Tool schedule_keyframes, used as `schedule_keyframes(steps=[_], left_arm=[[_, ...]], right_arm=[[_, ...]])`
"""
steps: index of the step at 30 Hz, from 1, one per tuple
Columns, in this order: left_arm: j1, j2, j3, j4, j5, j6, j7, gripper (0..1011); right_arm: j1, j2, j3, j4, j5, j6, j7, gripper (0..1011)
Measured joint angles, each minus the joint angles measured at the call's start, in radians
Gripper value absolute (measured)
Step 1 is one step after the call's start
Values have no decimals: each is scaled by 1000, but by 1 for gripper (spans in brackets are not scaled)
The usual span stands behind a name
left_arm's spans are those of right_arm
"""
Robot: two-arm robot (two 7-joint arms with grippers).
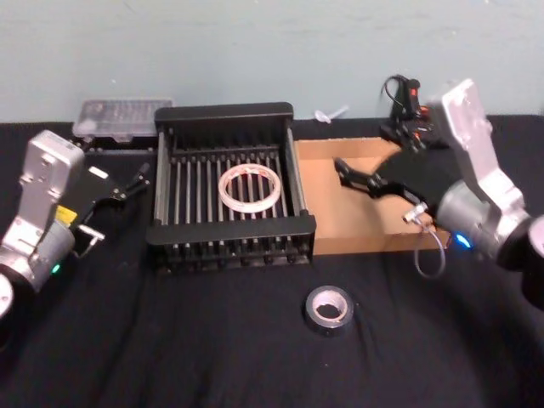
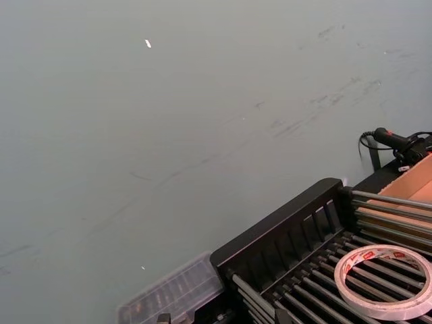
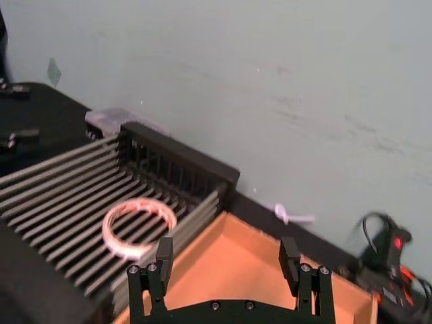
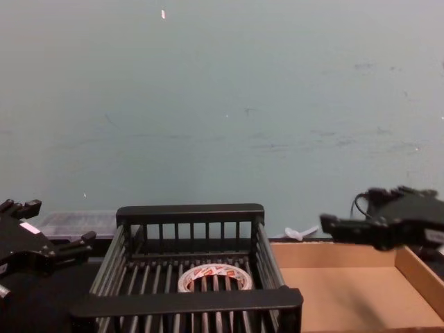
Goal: Pick up the white tape and place it into the black box , Pick up the silver tape and place it into the brown box.
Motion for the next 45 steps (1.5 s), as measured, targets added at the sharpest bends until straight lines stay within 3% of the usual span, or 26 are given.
schedule_keyframes(steps=[7, 20, 32, 45], left_arm=[[0, 0, 0, 0, 0, 0, 0, 1001], [0, 0, 0, 0, 0, 0, 0, 1001], [0, 0, 0, 0, 0, 0, 0, 1001], [0, 0, 0, 0, 0, 0, 0, 1002]], right_arm=[[-111, 63, 15, -107, 17, 78, 11, 1000], [-218, 121, 2, -205, 53, 237, 29, 1000], [-225, 130, -42, -223, 47, 338, 29, 1000], [-203, 120, -71, -210, 30, 364, 41, 1000]])
